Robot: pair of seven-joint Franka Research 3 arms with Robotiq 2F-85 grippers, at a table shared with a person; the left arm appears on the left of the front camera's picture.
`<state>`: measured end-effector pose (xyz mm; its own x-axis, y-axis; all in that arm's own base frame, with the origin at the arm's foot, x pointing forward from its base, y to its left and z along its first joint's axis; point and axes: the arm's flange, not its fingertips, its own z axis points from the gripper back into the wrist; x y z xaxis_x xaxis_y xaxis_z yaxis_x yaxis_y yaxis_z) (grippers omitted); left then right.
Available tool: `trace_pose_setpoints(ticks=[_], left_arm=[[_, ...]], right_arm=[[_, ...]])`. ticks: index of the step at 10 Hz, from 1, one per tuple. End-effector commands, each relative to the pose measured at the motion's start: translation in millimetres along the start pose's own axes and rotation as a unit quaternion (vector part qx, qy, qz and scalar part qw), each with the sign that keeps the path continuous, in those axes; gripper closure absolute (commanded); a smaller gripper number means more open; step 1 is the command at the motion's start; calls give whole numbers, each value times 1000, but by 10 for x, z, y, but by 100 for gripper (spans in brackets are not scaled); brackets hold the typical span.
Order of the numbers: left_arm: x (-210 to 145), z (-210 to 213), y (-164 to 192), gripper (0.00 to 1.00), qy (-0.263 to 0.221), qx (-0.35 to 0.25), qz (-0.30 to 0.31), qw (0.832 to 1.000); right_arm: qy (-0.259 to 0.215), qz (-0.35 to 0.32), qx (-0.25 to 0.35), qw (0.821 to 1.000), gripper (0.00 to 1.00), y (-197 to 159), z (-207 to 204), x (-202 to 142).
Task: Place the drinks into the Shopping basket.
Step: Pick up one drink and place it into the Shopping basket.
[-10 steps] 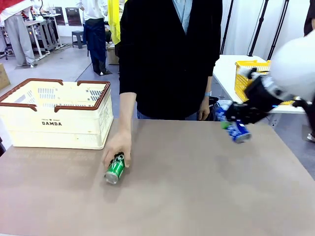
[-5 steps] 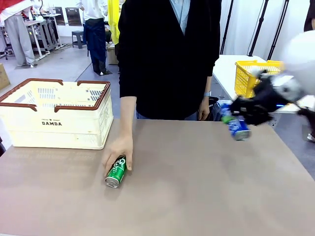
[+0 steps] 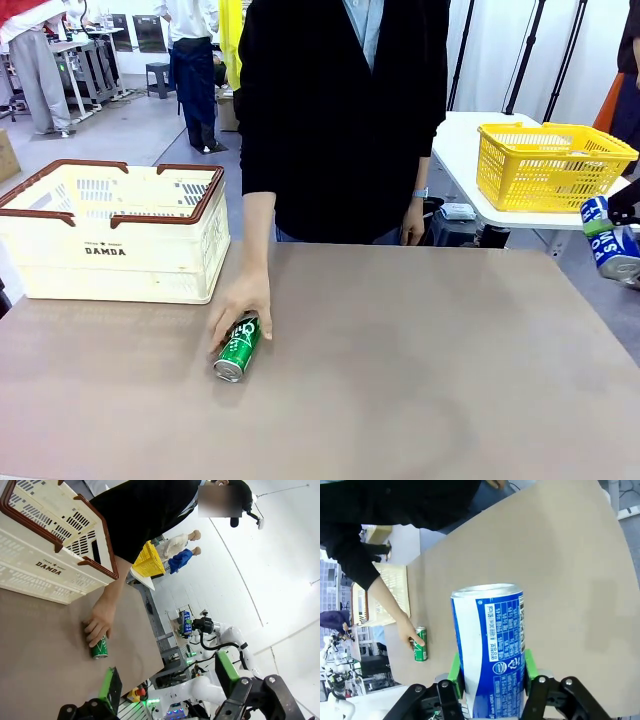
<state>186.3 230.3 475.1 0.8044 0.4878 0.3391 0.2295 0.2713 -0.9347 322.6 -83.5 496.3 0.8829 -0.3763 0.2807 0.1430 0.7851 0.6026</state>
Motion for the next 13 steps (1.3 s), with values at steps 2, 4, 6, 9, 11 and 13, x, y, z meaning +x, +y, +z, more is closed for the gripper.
trace_pose_setpoints(ticks=[2, 4, 6, 9, 11, 13], left_arm=[[16, 2, -18, 0, -6, -13, -8, 1000], [16, 2, -18, 0, -6, -13, -8, 1000], [16, 2, -18, 0, -6, -13, -8, 1000], [16, 2, -18, 0, -6, -13, -8, 1000], [16, 2, -18, 0, -6, -13, -8, 1000], [16, 2, -18, 0, -6, -13, -8, 1000]], right_arm=[[11, 42, -5, 999, 100, 190, -355, -438], [32, 88, -12, 996, 100, 552, -558, -418], [69, 165, -30, 983, 100, 1112, -965, -513], [123, 265, -96, 951, 100, 2064, -1992, -827], [128, 298, -98, 941, 100, 2594, -2632, -1021], [119, 234, -128, 957, 100, 2994, -3318, -1048]])
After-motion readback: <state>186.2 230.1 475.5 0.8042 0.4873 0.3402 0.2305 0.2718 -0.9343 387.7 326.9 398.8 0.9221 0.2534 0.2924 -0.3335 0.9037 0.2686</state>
